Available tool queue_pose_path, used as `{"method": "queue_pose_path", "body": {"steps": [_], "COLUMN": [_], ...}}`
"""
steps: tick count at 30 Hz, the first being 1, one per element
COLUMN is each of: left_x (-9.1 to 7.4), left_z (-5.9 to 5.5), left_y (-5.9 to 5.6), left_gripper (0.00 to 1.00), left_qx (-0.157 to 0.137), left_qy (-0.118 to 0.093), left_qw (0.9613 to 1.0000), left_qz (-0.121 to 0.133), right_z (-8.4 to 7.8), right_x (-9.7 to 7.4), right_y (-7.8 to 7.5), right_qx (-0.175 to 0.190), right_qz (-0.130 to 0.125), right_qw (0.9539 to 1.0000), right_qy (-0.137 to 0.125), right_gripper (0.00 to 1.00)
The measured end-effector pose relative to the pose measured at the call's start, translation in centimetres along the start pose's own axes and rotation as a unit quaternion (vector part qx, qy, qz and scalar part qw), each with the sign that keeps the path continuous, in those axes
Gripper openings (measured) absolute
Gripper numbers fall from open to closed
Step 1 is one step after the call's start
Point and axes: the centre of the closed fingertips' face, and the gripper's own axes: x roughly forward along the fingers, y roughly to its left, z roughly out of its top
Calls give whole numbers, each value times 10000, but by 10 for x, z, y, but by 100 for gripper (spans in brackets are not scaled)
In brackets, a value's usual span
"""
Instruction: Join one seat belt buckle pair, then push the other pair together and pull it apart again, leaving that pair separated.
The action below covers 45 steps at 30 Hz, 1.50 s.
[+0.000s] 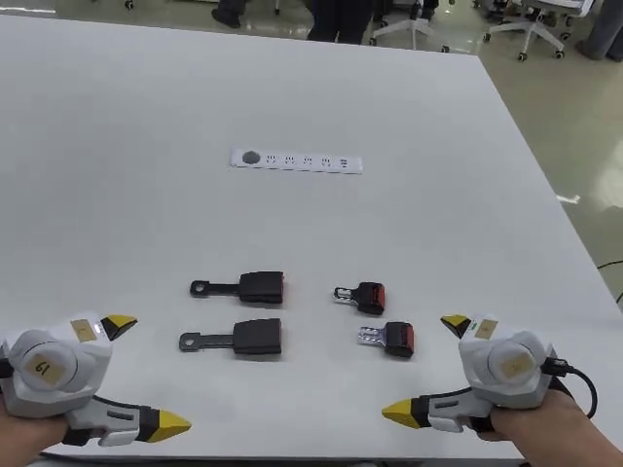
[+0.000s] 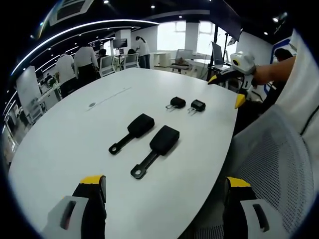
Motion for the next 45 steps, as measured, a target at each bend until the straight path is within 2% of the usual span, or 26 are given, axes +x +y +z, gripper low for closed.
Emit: {"method": "queue_pose_path", "body": {"steps": [7, 12, 17, 23, 31, 33, 36, 39, 42, 44, 45], "left_x": [-1, -1, -1, 1, 1, 2, 4, 4, 4, 4, 4], "left_z": [-1, 1, 1, 1, 7, 7, 4, 12, 12, 13, 13], "left_y": [0, 2, 6, 9, 10, 8, 8, 4, 5, 6, 5], "left_gripper": [100, 100, 100, 100, 100, 100, 100, 100, 100, 100, 100], "left_qx": [30, 12, -39, -27, -37, 24, 256, 141, 179, 154, 118], "left_qy": [29, -32, -60, -76, -89, -96, 43, -81, -66, -97, -110], "left_qw": [10000, 10000, 10000, 10000, 9999, 9999, 9996, 9999, 9998, 9998, 9998], "left_qz": [-17, 7, 33, 8, 72, 34, 63, 43, 58, 96, 67], "right_z": [-1, -2, -1, 0, 4, 5, 6, 7, 5, -3, -2], "right_x": [0, -1, -5, -6, -5, -3, -1, -4, -7, -9, -9], "right_y": [2, 1, -7, -1, -3, -3, -4, -4, -1, 1, 1], "right_qx": [-25, 0, 13, 50, -32, -76, -77, -51, -50, -83, -88], "right_qz": [12, 16, -61, -69, -89, -77, -54, -68, -42, 18, 18], "right_qw": [10000, 10000, 10000, 10000, 9999, 9999, 9999, 10000, 10000, 9996, 9998], "right_qy": [25, 54, 27, 8, 51, 61, 52, 35, 45, 254, 178], "right_gripper": [100, 100, 100, 100, 100, 100, 100, 100, 99, 95, 95]}}
